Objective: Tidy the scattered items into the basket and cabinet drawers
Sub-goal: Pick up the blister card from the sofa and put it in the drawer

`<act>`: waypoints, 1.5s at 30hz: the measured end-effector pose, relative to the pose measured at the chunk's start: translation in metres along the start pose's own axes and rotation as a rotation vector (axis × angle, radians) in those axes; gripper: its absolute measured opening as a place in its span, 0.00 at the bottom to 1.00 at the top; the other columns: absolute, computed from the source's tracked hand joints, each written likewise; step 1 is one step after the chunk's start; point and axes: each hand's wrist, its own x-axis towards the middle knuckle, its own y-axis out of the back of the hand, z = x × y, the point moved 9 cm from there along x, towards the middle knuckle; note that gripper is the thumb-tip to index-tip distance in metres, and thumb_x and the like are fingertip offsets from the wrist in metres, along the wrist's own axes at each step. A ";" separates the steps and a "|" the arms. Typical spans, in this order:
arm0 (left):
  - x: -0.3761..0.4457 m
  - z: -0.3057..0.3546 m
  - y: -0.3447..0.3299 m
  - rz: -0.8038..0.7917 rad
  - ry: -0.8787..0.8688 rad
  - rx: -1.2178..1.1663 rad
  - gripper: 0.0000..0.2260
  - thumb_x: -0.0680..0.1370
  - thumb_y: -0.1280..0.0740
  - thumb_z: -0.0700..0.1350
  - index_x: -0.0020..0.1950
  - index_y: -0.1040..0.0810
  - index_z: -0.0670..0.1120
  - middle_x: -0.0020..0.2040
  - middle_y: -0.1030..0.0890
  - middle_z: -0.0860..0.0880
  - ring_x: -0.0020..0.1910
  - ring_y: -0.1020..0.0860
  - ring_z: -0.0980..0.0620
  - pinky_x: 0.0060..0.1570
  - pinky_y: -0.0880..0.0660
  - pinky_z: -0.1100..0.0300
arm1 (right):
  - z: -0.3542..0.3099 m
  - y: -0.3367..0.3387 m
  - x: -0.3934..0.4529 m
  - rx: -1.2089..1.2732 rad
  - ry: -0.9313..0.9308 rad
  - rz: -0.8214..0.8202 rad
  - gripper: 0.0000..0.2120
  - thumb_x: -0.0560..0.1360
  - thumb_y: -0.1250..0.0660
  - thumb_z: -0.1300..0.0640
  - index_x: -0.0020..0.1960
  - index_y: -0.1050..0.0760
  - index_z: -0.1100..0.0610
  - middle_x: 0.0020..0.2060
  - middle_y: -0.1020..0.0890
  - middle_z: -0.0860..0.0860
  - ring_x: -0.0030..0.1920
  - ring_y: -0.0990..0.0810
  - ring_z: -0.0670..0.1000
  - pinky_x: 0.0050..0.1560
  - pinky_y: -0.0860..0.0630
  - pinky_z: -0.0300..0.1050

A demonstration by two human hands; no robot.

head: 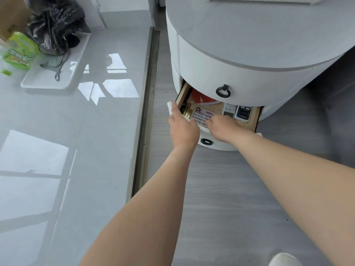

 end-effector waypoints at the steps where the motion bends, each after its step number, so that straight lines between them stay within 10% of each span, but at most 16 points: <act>1: 0.001 0.002 -0.001 0.016 0.039 -0.015 0.37 0.79 0.40 0.35 0.81 0.57 0.53 0.76 0.39 0.41 0.57 0.26 0.46 0.49 0.31 0.57 | -0.001 0.001 -0.004 0.004 0.013 0.023 0.20 0.84 0.49 0.49 0.42 0.29 0.59 0.37 0.25 0.54 0.42 0.24 0.58 0.36 0.35 0.46; 11: -0.019 -0.012 -0.027 0.089 0.346 -0.123 0.28 0.78 0.40 0.41 0.76 0.46 0.42 0.68 0.28 0.40 0.58 0.24 0.39 0.56 0.23 0.45 | 0.050 0.048 -0.095 -0.079 -0.171 0.538 0.13 0.76 0.37 0.53 0.54 0.26 0.61 0.53 0.23 0.59 0.55 0.27 0.60 0.56 0.30 0.53; 18: -0.036 -0.016 -0.043 0.035 0.346 -0.075 0.22 0.81 0.41 0.48 0.70 0.42 0.40 0.60 0.24 0.40 0.50 0.24 0.41 0.50 0.23 0.49 | 0.097 0.009 -0.107 0.242 -0.502 0.273 0.25 0.81 0.46 0.41 0.45 0.24 0.60 0.41 0.22 0.56 0.43 0.25 0.59 0.40 0.33 0.45; 24: -0.027 -0.020 -0.053 -0.097 0.338 -0.241 0.18 0.81 0.38 0.47 0.68 0.41 0.45 0.53 0.24 0.45 0.43 0.24 0.50 0.37 0.27 0.58 | 0.077 -0.002 -0.086 0.381 -0.413 0.248 0.19 0.83 0.47 0.48 0.48 0.26 0.61 0.43 0.24 0.56 0.43 0.28 0.56 0.41 0.35 0.44; 27: -0.021 -0.018 -0.072 -0.291 0.404 -0.423 0.26 0.80 0.37 0.48 0.76 0.43 0.50 0.55 0.26 0.48 0.52 0.25 0.48 0.52 0.25 0.52 | 0.083 0.001 -0.076 0.431 -0.387 0.237 0.13 0.82 0.45 0.52 0.49 0.27 0.60 0.44 0.25 0.54 0.44 0.28 0.56 0.41 0.35 0.44; 32: -0.009 -0.015 -0.080 -0.294 0.427 -0.556 0.25 0.79 0.38 0.41 0.75 0.40 0.53 0.54 0.26 0.47 0.46 0.28 0.49 0.46 0.27 0.56 | 0.097 0.008 -0.059 0.739 -0.434 0.267 0.13 0.72 0.43 0.65 0.31 0.39 0.56 0.30 0.35 0.51 0.34 0.36 0.53 0.30 0.43 0.44; 37: 0.002 -0.013 -0.083 -0.259 0.462 -0.493 0.03 0.78 0.39 0.36 0.47 0.29 0.43 0.42 0.29 0.46 0.36 0.33 0.50 0.35 0.32 0.58 | 0.097 0.006 -0.055 0.899 -0.431 0.265 0.14 0.70 0.43 0.68 0.34 0.44 0.53 0.32 0.41 0.51 0.36 0.41 0.51 0.34 0.47 0.45; 41: 0.001 -0.017 -0.101 -0.252 0.531 -0.585 0.17 0.76 0.35 0.33 0.64 0.29 0.39 0.56 0.22 0.39 0.52 0.19 0.43 0.40 0.19 0.57 | 0.096 0.002 -0.051 0.986 -0.443 0.253 0.02 0.70 0.39 0.65 0.40 0.30 0.59 0.35 0.32 0.54 0.37 0.34 0.52 0.37 0.39 0.45; 45: -0.006 -0.019 -0.114 -0.170 0.580 -0.675 0.18 0.77 0.38 0.31 0.67 0.31 0.41 0.52 0.24 0.39 0.40 0.21 0.45 0.42 0.18 0.56 | 0.095 -0.001 -0.052 1.004 -0.422 0.237 0.02 0.71 0.38 0.63 0.43 0.28 0.61 0.38 0.29 0.55 0.39 0.31 0.53 0.39 0.36 0.46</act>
